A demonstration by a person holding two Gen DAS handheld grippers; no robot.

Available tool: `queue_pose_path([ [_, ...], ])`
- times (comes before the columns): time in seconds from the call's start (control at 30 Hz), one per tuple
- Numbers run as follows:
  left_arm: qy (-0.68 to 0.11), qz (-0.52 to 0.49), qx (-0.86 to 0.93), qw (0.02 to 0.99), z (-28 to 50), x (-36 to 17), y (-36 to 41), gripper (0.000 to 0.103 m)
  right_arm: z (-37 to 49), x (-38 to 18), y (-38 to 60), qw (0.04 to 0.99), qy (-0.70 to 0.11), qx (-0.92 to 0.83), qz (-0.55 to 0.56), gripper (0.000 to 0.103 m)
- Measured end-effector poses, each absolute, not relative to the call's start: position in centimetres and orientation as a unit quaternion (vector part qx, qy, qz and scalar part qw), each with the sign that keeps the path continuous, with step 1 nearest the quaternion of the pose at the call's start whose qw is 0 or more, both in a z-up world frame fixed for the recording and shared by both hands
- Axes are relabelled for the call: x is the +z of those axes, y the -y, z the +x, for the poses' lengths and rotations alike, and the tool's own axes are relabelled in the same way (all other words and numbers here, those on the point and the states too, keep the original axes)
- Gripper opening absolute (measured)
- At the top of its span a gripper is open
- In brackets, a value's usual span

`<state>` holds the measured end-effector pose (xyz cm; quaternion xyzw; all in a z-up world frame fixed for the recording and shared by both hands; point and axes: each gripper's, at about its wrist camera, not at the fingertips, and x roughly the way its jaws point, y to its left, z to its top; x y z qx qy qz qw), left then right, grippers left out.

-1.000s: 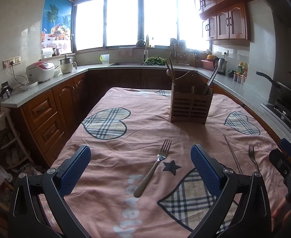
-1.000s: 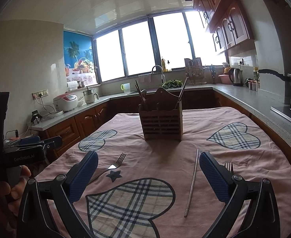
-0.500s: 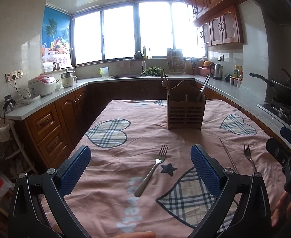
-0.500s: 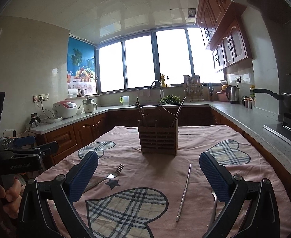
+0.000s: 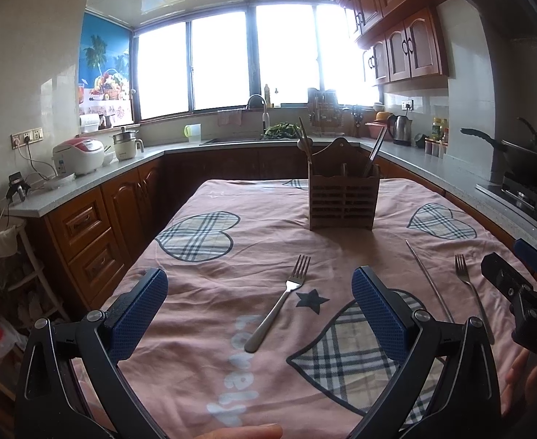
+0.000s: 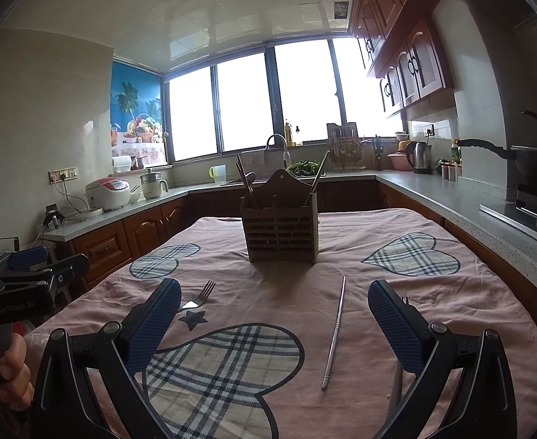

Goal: Organize utensils

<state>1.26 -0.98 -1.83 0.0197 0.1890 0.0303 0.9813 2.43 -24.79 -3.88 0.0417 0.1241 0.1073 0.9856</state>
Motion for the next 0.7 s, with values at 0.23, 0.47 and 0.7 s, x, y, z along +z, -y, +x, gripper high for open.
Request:
queue_pose_path([
  [0.23,-0.192,0.014,0.031,0.981,1.41,-2.08,0.7,0.103,2.54,-4.03,25.29,0.986,-0.124,0.101,0.051,0.103],
  [0.47,-0.195,0.01,0.028,0.98,1.47,-2.17,0.52,0.103,2.43,-4.05,25.19,0.987,-0.119,0.101,0.048,0.103],
  [0.7,-0.196,0.01,0.029,0.98,1.43,-2.09,0.5,0.103,2.46,-4.07,25.13,0.986,-0.119,0.103,0.048,0.103],
])
